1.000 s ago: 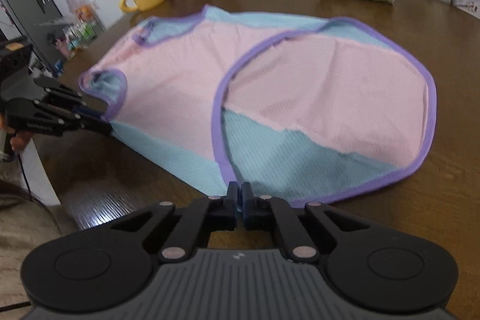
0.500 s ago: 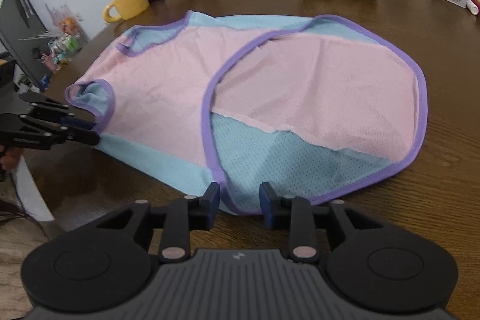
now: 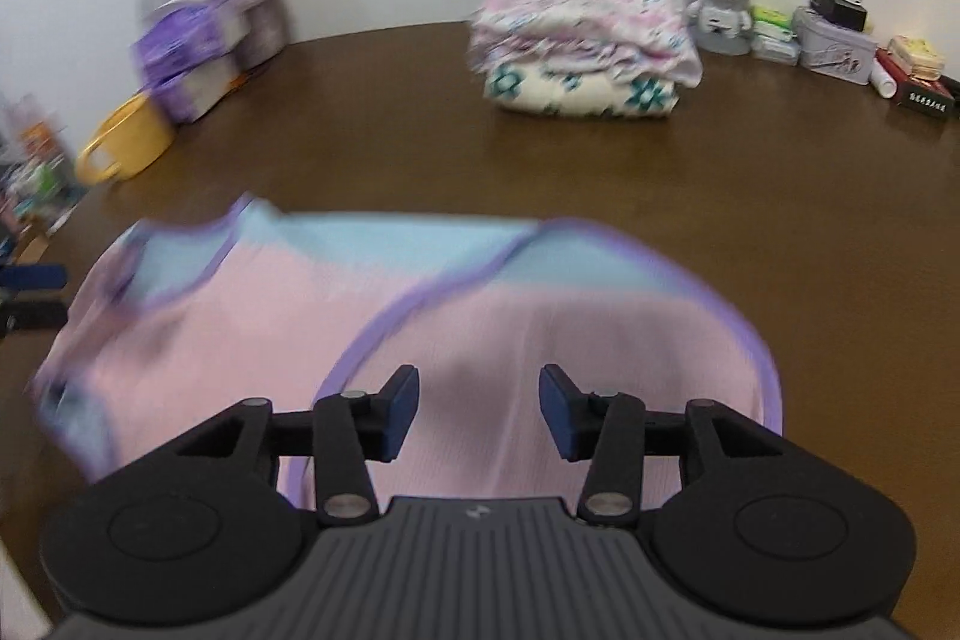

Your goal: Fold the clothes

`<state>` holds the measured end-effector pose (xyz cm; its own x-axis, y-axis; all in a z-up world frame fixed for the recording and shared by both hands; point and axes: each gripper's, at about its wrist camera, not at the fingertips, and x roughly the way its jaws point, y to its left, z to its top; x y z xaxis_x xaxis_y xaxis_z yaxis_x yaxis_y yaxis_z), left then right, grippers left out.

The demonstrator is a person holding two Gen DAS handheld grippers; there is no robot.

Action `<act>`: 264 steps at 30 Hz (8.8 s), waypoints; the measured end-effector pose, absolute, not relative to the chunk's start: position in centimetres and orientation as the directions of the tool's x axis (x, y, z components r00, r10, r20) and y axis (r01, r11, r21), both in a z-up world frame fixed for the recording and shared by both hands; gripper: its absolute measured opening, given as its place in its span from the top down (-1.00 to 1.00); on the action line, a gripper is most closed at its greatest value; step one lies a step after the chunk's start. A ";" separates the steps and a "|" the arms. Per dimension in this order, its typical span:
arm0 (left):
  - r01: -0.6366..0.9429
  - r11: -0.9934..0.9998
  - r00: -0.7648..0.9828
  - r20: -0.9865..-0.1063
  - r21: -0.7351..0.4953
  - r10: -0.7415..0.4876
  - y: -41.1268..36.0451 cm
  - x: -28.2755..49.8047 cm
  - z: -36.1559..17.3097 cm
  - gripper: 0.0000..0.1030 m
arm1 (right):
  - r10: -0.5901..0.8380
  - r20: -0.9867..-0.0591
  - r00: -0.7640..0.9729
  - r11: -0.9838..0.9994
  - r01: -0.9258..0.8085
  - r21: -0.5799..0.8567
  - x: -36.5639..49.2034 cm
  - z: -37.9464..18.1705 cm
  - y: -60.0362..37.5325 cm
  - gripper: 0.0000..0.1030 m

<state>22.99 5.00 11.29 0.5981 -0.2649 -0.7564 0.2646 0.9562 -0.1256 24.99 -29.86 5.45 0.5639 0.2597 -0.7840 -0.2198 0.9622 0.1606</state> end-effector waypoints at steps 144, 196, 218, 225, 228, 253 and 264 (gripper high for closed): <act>0.193 0.956 0.607 -0.793 0.219 0.059 11.3 30.7 8.5 0.82 | 0.091 -0.741 0.665 0.991 -0.133 0.002 19.4 -0.3 -34.0 -0.67; 0.095 0.944 0.599 -0.776 0.316 0.199 8.6 30.2 5.2 0.72 | 0.082 -0.738 0.669 0.993 -0.119 0.003 19.5 -0.5 -33.8 -0.78; 0.303 0.860 0.563 -0.806 0.409 0.185 8.2 31.6 8.2 0.99 | 0.086 -0.734 0.673 0.992 -0.123 0.004 19.4 -0.6 -33.9 -0.82; 0.249 0.946 0.496 -0.866 0.208 0.060 11.3 33.0 7.6 0.85 | 0.088 -0.732 0.676 0.992 -0.125 0.003 19.3 -0.7 -34.0 -0.85; 0.139 0.988 0.529 -0.849 0.071 -0.014 13.5 32.9 7.7 0.36 | 0.090 -0.730 0.678 0.992 -0.128 0.004 19.3 -0.7 -34.0 -0.87; 0.044 0.997 0.724 -0.685 -0.070 -0.080 14.4 25.8 5.5 0.62 | 0.079 -0.719 0.691 0.994 -0.108 0.006 19.4 -1.0 -33.6 -0.98; 0.027 0.997 0.706 -0.705 -0.072 -0.070 14.6 26.3 4.8 0.98 | 0.079 -0.716 0.694 0.994 -0.107 0.006 19.3 -1.1 -33.7 -0.98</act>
<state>26.34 14.59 4.77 0.7061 -0.0698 -0.7047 0.0268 0.9971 -0.0718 19.32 -33.69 -1.05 0.6940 0.0786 -0.7157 -0.1070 0.9942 0.0055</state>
